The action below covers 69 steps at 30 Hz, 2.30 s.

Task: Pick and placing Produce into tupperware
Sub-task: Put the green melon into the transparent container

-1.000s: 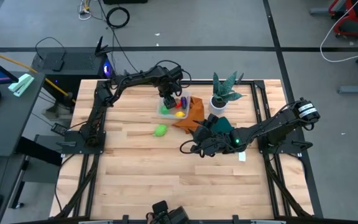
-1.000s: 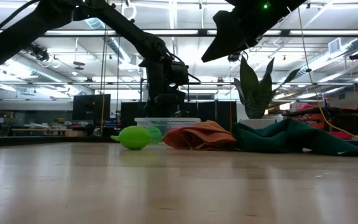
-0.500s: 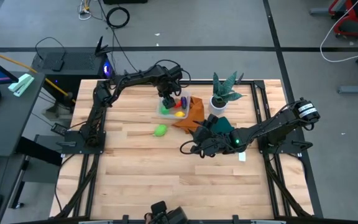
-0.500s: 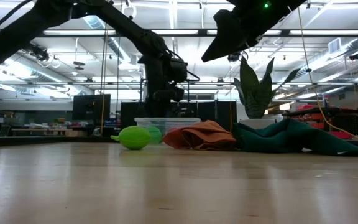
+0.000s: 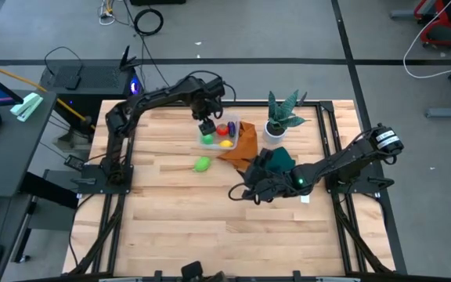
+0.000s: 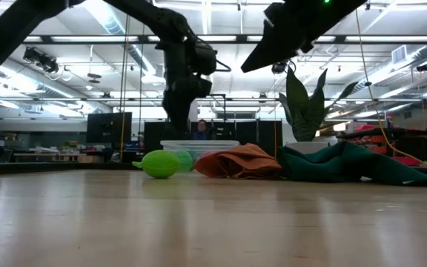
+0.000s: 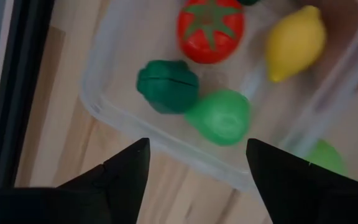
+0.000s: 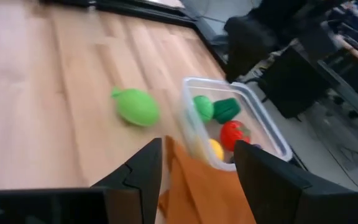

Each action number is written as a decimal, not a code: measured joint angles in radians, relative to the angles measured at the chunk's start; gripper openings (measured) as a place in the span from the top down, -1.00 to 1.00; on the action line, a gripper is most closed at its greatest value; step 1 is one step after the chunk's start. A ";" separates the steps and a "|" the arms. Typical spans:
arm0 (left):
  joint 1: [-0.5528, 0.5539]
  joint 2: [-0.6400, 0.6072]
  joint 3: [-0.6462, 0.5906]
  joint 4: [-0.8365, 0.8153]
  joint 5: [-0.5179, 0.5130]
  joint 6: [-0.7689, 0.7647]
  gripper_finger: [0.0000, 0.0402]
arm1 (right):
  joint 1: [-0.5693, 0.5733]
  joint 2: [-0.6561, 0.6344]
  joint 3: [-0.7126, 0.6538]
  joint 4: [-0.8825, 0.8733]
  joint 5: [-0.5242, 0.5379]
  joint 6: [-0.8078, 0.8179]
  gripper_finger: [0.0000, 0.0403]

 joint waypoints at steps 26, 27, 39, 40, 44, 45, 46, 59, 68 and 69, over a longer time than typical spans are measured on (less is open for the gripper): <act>-0.254 -0.073 -0.002 -0.161 0.058 -0.235 -0.31 | 0.209 0.000 0.000 -0.127 -0.012 0.134 0.18; -0.267 -0.079 -0.002 -0.160 0.052 -0.253 -0.31 | 0.211 0.000 0.000 -0.128 -0.012 0.141 0.18; -0.382 -0.104 -0.003 -0.151 -0.001 -0.435 -0.22 | 0.210 0.000 0.000 -0.209 -0.012 0.143 0.18; -0.393 -0.107 -0.019 -0.115 -0.001 -0.453 -0.21 | 0.210 0.000 0.000 -0.214 -0.012 0.143 0.18; -0.431 -0.135 -0.160 -0.001 0.002 -0.546 -0.21 | 0.210 0.000 0.000 -0.215 -0.012 0.148 0.18; -0.439 -0.154 -0.211 0.028 0.002 -0.567 -0.21 | 0.210 0.000 0.000 -0.218 -0.012 0.151 0.18; -0.444 -0.169 -0.263 0.051 0.002 -0.587 -0.21 | 0.210 0.000 0.000 -0.223 -0.012 0.151 0.18; -0.344 -0.437 -0.600 0.296 0.007 -0.700 -0.17 | 0.204 0.000 0.000 -0.226 -0.012 0.150 0.18; -0.323 -0.394 -0.599 0.327 0.028 -0.655 -0.31 | 0.160 0.000 0.000 -0.230 -0.046 0.108 0.18; -0.327 -0.389 -0.598 0.343 0.027 -0.649 -0.32 | 0.158 0.000 0.000 -0.229 -0.038 0.088 0.18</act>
